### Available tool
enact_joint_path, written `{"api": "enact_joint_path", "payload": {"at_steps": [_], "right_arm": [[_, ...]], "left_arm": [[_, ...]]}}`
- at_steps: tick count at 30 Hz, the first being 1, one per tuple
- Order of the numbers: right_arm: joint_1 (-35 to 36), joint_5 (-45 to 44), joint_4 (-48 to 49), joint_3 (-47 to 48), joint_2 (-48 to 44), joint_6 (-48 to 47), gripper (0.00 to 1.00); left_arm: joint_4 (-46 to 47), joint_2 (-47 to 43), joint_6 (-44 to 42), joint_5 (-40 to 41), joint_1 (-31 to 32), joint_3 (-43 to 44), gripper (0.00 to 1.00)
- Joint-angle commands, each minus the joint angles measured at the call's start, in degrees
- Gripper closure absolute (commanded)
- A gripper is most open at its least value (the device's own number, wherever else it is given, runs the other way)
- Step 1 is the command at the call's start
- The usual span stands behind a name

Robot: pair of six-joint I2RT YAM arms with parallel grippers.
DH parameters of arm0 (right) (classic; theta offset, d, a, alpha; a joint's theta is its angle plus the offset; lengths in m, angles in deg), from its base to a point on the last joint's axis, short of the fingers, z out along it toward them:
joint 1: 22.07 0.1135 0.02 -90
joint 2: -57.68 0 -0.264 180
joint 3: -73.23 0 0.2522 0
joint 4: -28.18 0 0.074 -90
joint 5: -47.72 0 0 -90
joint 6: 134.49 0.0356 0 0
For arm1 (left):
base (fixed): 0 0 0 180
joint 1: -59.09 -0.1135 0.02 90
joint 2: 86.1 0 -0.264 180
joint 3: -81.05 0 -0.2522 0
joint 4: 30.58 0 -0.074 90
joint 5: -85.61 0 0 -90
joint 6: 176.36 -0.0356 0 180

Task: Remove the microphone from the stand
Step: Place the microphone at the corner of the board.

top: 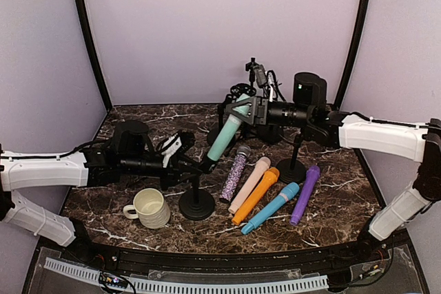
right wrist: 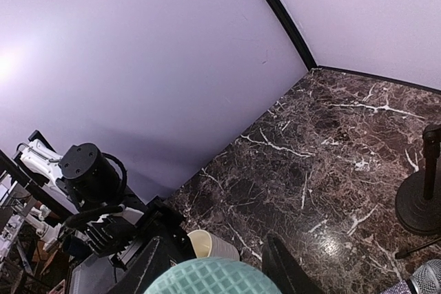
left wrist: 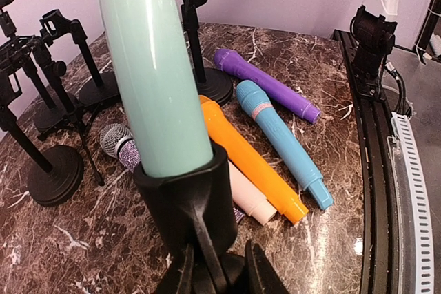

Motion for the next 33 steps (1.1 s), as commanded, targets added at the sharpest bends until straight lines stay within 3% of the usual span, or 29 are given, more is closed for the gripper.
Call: {"api": "enact_joint_path", "payload": {"at_steps": [1,11,13,14,15,16,18,20,25,29,33], "right_arm": [[-3.32,-2.36,8.24,5.02,-5.62,0.81,1.00],[-3.72,-5.01,4.77,4.69,-10.33,-3.35,1.00],[-3.77,-7.77,-1.11,5.30,-12.89,-6.32,1.00],[-3.82,-9.48,-4.70,5.59,-14.05,-7.72,1.00],[-3.91,-11.14,-8.65,5.80,-15.41,-9.03,1.00],[-4.04,-12.79,-12.38,5.99,-16.77,-10.22,1.00],[-4.39,-15.80,-20.53,5.91,-19.45,-11.92,1.00],[-4.76,-18.64,-28.61,5.65,-22.11,-12.51,1.00],[-5.83,-25.40,-47.66,4.81,-28.35,-10.13,1.00],[-7.34,-29.55,-59.56,4.98,-30.11,-6.10,1.00],[-9.16,-29.94,-68.64,4.05,-29.93,-2.48,1.00]], "left_arm": [[-12.43,1.46,-1.88,1.03,-0.02,-2.50,1.00],[-12.06,1.72,-0.52,1.85,0.00,-1.81,1.00],[-11.89,1.49,0.58,2.91,-0.04,-0.97,0.88],[-11.68,1.35,1.27,3.28,-0.05,-0.64,0.69],[-11.48,0.86,1.62,3.45,-0.07,0.17,0.59],[-10.88,0.63,2.27,3.81,-0.13,0.55,0.40],[-9.71,-0.32,3.26,4.61,-0.20,1.80,0.20],[-9.11,-1.33,4.17,5.09,-0.60,4.11,0.11],[-10.44,-4.73,5.96,2.95,-1.30,10.20,0.02],[-11.30,-7.33,7.44,3.97,-2.62,14.82,0.01],[-13.19,-7.74,13.07,8.04,-8.65,17.42,0.01]]}}
